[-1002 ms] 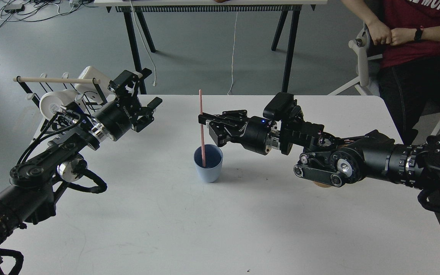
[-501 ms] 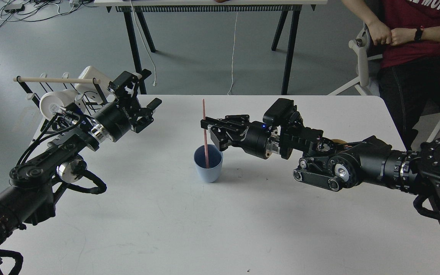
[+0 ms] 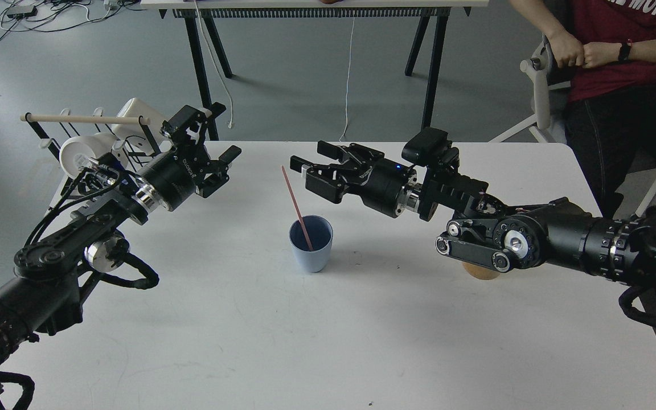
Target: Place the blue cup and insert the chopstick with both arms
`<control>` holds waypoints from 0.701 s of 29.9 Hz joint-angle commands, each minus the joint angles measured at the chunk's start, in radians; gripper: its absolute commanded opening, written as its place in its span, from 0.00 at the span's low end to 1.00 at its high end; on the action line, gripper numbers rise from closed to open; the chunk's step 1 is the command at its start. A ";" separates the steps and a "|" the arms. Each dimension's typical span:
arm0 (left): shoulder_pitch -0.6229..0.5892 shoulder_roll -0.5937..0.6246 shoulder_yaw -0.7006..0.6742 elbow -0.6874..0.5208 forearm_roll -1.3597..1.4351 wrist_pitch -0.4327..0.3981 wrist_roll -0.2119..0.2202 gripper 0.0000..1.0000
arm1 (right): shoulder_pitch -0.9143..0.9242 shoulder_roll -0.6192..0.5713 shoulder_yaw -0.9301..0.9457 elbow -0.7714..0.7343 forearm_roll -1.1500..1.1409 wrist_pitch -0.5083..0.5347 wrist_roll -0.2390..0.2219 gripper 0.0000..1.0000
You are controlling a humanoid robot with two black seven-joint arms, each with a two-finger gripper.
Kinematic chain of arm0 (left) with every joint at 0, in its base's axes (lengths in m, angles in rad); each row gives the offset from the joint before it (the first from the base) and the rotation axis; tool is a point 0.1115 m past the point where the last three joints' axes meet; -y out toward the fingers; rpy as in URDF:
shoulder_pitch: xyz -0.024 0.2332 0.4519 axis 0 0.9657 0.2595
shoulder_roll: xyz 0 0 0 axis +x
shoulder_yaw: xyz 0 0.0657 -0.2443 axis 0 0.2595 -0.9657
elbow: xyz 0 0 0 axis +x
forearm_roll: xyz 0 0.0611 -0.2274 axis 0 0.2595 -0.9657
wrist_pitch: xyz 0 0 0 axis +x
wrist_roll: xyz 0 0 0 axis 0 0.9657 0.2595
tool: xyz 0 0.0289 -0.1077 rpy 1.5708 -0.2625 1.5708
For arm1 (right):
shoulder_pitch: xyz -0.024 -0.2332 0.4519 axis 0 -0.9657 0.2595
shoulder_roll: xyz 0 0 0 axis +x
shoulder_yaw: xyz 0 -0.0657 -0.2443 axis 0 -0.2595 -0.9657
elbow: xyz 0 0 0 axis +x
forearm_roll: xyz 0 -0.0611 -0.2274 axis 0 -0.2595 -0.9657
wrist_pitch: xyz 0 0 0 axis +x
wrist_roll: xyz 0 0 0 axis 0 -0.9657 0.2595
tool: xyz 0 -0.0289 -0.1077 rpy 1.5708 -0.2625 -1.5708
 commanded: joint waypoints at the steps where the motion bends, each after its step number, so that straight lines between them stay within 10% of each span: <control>1: 0.000 0.002 -0.006 0.000 -0.006 0.000 0.000 0.99 | -0.007 -0.097 0.119 0.079 0.128 0.000 0.000 0.76; 16: -0.012 0.009 -0.097 -0.008 -0.106 0.000 0.000 0.99 | -0.392 -0.345 0.677 0.421 0.696 0.000 0.000 0.86; 21: -0.020 0.009 -0.132 -0.008 -0.107 0.000 0.000 0.99 | -0.504 -0.365 0.815 0.447 0.806 0.342 0.000 0.98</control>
